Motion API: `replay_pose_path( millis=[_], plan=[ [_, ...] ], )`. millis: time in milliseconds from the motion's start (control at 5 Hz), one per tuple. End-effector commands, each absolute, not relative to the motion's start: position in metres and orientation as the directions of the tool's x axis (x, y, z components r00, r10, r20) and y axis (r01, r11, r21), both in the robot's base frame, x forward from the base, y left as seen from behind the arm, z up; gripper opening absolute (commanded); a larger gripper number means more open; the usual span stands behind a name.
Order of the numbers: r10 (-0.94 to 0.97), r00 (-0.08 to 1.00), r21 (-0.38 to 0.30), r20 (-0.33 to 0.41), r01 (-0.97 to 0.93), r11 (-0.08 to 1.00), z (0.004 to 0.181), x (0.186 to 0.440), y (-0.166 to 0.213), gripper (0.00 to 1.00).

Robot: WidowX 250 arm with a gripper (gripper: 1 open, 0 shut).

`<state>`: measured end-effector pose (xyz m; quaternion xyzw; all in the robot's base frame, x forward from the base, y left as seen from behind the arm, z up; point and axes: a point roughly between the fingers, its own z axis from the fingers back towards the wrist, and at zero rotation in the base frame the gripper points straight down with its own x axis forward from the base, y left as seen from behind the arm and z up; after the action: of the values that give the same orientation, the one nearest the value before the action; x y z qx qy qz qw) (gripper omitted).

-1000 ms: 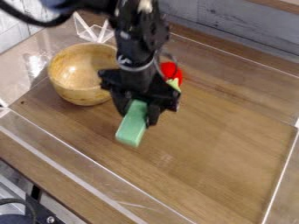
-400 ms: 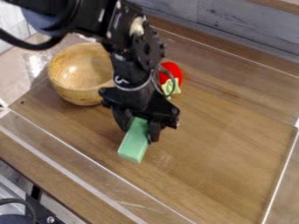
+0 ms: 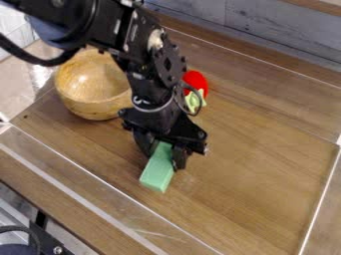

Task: Remove the green block from the brown bowl and put it on the table

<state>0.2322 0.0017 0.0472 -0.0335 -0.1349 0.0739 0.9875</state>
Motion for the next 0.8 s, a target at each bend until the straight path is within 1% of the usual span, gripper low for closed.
replay_pose_path(
  millis=[0, 400, 600],
  plan=[
    [0.162, 0.944, -0.098, 0.286, -0.14, 0.985, 0.0495, 0.238, 0.0077, 0.0],
    [0.162, 0.943, -0.108, 0.29, -0.136, 0.985, 0.0453, 0.2426, 0.0143, 0.0],
    [0.165, 0.943, -0.116, 0.29, -0.137, 0.984, 0.043, 0.2452, 0.0172, 1.0]
  ],
)
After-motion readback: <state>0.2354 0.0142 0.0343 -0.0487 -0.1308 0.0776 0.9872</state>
